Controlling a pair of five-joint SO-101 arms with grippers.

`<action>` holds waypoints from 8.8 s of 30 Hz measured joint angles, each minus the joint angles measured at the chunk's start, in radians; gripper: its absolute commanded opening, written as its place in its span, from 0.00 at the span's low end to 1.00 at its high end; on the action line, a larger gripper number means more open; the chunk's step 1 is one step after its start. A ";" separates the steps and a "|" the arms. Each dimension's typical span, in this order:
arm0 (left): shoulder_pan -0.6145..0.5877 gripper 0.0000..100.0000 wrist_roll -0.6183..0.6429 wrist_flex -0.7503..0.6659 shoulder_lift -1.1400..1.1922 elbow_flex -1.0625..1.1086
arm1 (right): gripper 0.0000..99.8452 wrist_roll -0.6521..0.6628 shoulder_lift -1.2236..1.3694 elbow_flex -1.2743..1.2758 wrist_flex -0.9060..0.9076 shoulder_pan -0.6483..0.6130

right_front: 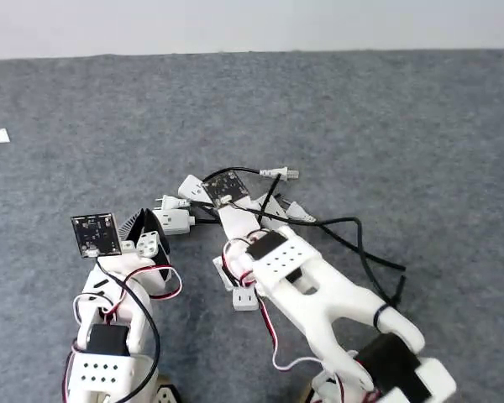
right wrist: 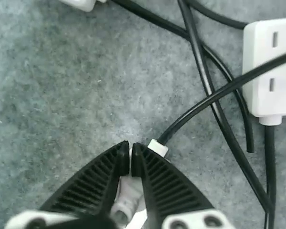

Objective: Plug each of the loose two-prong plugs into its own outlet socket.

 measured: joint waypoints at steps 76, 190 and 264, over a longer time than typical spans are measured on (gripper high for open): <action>-0.002 0.23 -0.064 0.167 0.259 -0.098 | 0.23 0.598 0.106 -0.176 -0.123 1.688; 0.302 0.12 -0.135 -0.262 0.405 0.028 | 0.21 0.284 0.035 0.000 0.183 1.188; -0.063 0.28 -0.806 1.240 1.246 -1.263 | 0.21 0.284 0.035 0.003 0.167 1.168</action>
